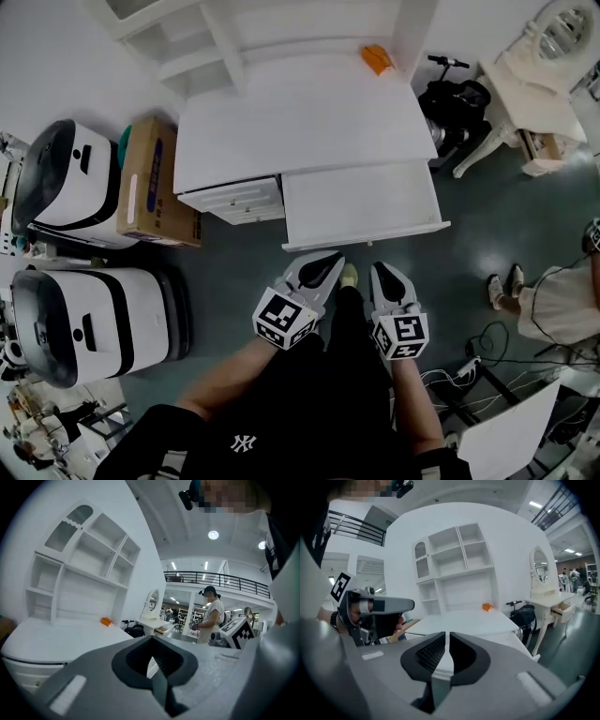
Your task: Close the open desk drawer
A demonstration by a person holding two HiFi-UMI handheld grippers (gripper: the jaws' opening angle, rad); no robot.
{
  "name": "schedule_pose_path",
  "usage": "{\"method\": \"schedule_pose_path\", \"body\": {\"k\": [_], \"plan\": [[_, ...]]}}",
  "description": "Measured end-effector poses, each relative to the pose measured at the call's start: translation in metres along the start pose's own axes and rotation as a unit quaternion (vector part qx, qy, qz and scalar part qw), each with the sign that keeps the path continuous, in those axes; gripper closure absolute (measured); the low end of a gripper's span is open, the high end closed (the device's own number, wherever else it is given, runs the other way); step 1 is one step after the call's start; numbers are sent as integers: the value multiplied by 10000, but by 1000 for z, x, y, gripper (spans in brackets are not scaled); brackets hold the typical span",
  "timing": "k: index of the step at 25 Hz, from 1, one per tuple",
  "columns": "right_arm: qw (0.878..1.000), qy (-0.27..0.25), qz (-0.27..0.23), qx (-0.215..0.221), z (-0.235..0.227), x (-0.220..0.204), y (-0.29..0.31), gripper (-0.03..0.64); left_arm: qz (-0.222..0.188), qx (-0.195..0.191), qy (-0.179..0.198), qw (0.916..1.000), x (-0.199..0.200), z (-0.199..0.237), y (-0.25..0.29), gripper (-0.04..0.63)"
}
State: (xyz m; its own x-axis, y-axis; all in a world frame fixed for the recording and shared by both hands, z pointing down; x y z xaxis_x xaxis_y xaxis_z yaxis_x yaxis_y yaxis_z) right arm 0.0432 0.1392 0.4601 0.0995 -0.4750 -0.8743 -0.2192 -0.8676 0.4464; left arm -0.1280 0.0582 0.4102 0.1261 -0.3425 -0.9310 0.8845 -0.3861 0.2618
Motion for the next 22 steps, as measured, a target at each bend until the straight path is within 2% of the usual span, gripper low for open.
{"method": "schedule_pose_path", "body": {"k": [5, 8, 12, 16, 22], "plan": [[9985, -63, 534, -36, -46, -30, 48, 563, 178, 107, -79, 9998, -15, 20, 49, 595], [9951, -56, 987, -66, -70, -57, 79, 563, 455, 100, -153, 9988, -28, 29, 76, 595], [9861, 41, 1659, -63, -98, -103, 119, 562, 807, 97, -263, 9963, -40, 41, 103, 595], [9732, 144, 2293, -46, -126, -148, 154, 528, 1059, 164, -322, 9937, -46, 51, 126, 595], [9589, 313, 2817, 122, -145, -190, 189, 514, 1314, 321, -508, 9895, -55, 66, 150, 595]]}}
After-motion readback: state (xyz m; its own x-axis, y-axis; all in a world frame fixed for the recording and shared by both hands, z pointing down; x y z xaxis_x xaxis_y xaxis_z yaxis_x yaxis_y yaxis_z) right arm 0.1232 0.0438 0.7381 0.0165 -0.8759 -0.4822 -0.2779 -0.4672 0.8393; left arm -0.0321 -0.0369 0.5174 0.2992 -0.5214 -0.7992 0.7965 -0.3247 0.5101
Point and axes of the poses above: the fingertips, and each gripper's own axes: y forward along the fingers, z to its left, x out of its top, the point moved 9 cm from there along -y, backward along the fingers, and after that the axes turned 4 degrees about z, right-handed, at the moved point
